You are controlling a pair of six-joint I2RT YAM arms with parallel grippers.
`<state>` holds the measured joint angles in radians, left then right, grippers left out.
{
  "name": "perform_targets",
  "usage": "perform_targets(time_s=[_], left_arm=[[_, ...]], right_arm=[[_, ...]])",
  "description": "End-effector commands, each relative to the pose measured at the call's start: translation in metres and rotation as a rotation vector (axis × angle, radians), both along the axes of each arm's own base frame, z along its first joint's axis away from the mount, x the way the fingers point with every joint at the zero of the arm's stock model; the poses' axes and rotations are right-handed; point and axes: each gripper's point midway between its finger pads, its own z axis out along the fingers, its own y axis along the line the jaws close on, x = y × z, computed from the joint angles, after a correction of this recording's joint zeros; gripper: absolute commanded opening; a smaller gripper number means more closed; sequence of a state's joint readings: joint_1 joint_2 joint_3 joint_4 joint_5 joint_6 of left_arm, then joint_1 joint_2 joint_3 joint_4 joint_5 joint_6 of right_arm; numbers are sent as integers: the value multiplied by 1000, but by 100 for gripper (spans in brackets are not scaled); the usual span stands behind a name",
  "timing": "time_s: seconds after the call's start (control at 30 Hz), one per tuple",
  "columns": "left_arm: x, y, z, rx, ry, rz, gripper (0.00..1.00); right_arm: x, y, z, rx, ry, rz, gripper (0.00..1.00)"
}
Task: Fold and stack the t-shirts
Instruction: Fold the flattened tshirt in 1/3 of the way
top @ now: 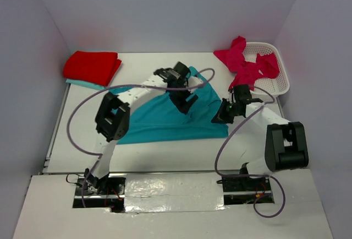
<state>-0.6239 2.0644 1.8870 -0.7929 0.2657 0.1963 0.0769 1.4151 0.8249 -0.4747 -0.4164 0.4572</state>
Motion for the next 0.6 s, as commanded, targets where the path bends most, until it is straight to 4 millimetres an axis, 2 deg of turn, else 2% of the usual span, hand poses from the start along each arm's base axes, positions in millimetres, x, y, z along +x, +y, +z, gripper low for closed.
perform_targets(time_s=[0.0,0.03,0.07,0.17,0.27,0.3,0.33,0.57], left_arm=[[-4,-35,-8,-66,49,15,80],[-5,-44,-8,-64,37,15,80],[-3,-48,-18,-56,47,31,80],[-2,-53,-25,-59,62,38,78],[-8,-54,-29,-50,67,16,77],[-10,-54,-25,-59,63,10,78],[-15,-51,-31,-51,77,7,78],[-39,-66,-45,-62,127,-51,81]], right_arm=[[8,22,-6,133,-25,9,0],[2,21,-18,127,6,7,0],[2,19,-23,117,7,2,0],[-4,16,-42,99,45,-11,0],[-12,14,-59,91,84,-22,0],[-12,13,-61,88,92,-30,0],[-18,14,-68,96,117,-24,0],[-11,16,-69,104,130,-63,0]])
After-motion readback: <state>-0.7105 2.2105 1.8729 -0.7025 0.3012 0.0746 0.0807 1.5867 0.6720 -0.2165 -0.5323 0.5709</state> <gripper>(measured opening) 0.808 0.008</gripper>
